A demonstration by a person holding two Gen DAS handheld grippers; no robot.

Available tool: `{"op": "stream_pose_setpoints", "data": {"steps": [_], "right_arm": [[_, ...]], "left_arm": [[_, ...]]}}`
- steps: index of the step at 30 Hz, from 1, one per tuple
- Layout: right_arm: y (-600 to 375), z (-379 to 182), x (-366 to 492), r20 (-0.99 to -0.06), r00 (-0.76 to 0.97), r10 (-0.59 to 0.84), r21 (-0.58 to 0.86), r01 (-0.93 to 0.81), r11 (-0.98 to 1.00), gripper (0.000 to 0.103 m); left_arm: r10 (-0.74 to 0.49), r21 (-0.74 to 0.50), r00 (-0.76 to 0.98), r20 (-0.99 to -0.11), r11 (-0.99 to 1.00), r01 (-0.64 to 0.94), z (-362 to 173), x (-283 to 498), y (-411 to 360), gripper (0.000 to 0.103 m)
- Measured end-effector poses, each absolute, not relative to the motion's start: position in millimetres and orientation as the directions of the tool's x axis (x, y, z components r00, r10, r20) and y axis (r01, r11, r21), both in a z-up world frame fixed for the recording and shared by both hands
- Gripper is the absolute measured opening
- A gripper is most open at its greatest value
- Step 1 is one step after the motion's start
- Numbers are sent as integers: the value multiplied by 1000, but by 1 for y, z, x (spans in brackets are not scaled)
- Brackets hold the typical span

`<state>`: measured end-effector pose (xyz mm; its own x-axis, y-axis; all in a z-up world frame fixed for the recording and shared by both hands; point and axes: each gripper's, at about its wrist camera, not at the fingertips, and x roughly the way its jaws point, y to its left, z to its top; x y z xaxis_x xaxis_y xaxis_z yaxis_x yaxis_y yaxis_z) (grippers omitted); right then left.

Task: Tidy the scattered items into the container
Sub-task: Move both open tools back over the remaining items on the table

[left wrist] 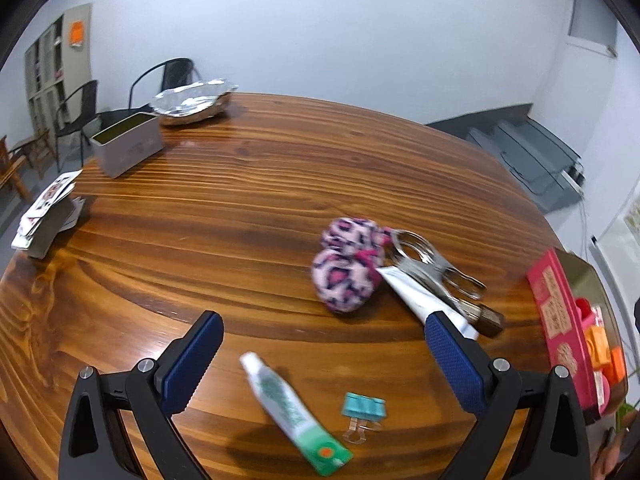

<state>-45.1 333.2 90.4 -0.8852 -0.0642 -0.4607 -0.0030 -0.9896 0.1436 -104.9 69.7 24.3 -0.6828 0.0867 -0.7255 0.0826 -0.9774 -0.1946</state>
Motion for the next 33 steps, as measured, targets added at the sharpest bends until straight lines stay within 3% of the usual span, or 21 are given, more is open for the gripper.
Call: {"op": "stream_pose_setpoints", "data": {"steps": [11,20,22,27,33], "right_arm": [[272,79,-70,-529,-826,-195,81,180,-980,102],[216,40,-91,-642,-677,-359,102,388,-916,102],[210,32,-96,-662,-651,-372,116,401,-909,99],[210,14,-115,-704,-607,-370,159,373,-914,80],[213,0,-132,-732,-559,-390,206,364,-908,77]], "left_arm": [[56,-211,-682,-729,-966,147,23,-104,36,102],[63,-260,-674,-736,-945,197,21,-102,13,102],[68,-264,-673,-736,-945,193,20,-102,12,102],[88,-268,-665,-742,-948,173,19,-104,15,102],[95,-267,-663,-742,-950,163,19,-104,19,102]]}}
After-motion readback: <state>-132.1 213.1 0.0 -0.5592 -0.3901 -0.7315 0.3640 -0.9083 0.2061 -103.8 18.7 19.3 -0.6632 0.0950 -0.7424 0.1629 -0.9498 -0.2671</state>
